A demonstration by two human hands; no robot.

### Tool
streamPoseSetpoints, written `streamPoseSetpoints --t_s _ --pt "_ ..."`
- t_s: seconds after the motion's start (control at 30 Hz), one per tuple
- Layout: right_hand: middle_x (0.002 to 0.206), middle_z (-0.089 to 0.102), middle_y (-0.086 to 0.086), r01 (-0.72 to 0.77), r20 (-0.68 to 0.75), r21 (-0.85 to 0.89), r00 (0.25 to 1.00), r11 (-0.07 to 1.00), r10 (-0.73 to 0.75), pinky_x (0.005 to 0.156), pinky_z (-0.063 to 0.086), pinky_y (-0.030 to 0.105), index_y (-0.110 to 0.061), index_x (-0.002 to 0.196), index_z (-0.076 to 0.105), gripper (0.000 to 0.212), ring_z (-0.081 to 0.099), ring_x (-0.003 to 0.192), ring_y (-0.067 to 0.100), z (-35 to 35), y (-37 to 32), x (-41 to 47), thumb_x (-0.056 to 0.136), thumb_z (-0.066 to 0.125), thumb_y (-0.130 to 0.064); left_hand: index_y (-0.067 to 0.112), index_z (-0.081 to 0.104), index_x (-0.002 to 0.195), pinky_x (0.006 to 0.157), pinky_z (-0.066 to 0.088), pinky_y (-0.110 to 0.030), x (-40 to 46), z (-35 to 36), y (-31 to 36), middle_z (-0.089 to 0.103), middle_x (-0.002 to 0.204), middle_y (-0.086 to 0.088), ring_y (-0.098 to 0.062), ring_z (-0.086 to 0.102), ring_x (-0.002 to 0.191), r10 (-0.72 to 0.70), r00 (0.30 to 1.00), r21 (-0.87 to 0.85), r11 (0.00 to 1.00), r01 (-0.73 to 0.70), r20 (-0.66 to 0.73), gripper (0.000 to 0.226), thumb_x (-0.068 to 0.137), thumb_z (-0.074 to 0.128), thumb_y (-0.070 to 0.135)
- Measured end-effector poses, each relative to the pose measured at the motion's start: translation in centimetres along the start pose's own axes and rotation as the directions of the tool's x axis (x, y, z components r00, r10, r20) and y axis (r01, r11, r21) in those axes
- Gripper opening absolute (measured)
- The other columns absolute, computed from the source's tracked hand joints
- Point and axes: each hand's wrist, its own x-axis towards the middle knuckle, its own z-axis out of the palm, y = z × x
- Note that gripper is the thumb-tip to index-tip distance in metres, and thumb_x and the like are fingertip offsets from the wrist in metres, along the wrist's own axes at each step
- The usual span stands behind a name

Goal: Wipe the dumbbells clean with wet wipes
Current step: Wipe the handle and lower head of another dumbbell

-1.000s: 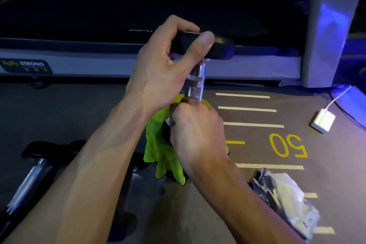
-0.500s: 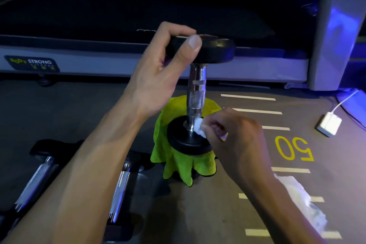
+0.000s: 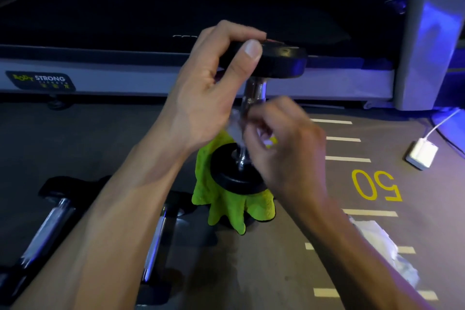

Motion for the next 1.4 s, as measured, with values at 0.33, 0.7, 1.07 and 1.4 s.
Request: streamPoseSetpoints --t_s 0.33,0.7,1.07,1.4 --pt "0.090 0.066 0.003 0.060 0.073 -0.060 0.996 0.996 -0.055 0.069 0.027 0.010 -0.012 0.089 0.073 0.010 0.054 0.078 0.012 -0.4 1.1 -0.1 0.085 0.073 -0.003 0.038 0.061 0.115 0.089 0.043 -0.017 1.0 1.0 0.3 0.063 0.121 -0.002 0.000 0.059 0.104 -0.043 0.999 0.012 0.999 0.044 -0.029 0.014 0.107 0.050 0.040" --pt "0.082 0.051 -0.013 0.008 0.108 -0.008 0.994 1.000 -0.007 0.064 0.031 0.014 -0.019 0.089 0.076 0.012 0.045 0.069 0.001 -0.9 1.7 0.8 0.085 0.074 -0.009 0.038 0.062 0.113 0.092 0.044 -0.024 1.7 1.5 0.0 0.065 0.116 -0.003 -0.005 0.060 0.103 -0.061 0.998 -0.006 0.998 0.061 -0.003 0.015 0.106 0.050 0.043" --pt "0.074 0.058 -0.013 -0.231 0.321 -0.063 0.916 0.971 0.239 0.065 0.034 0.002 -0.024 0.079 0.070 0.012 0.052 0.065 -0.003 -1.6 4.1 -2.6 0.088 0.074 -0.017 0.043 0.061 0.110 0.089 0.043 -0.021 1.5 1.8 -0.1 0.066 0.117 -0.005 -0.002 0.059 0.101 -0.042 0.998 -0.037 0.999 0.040 -0.045 0.014 0.101 0.051 0.049" --pt "0.081 0.062 -0.010 -0.215 0.252 0.065 0.948 0.974 0.192 0.065 0.045 0.025 -0.025 0.079 0.073 0.008 0.058 0.074 0.008 0.1 1.4 -3.1 0.086 0.076 -0.028 0.038 0.063 0.109 0.097 0.046 -0.024 1.8 2.5 0.3 0.063 0.120 0.005 -0.003 0.060 0.110 -0.010 1.000 -0.066 0.998 0.008 -0.017 0.015 0.100 0.054 0.046"
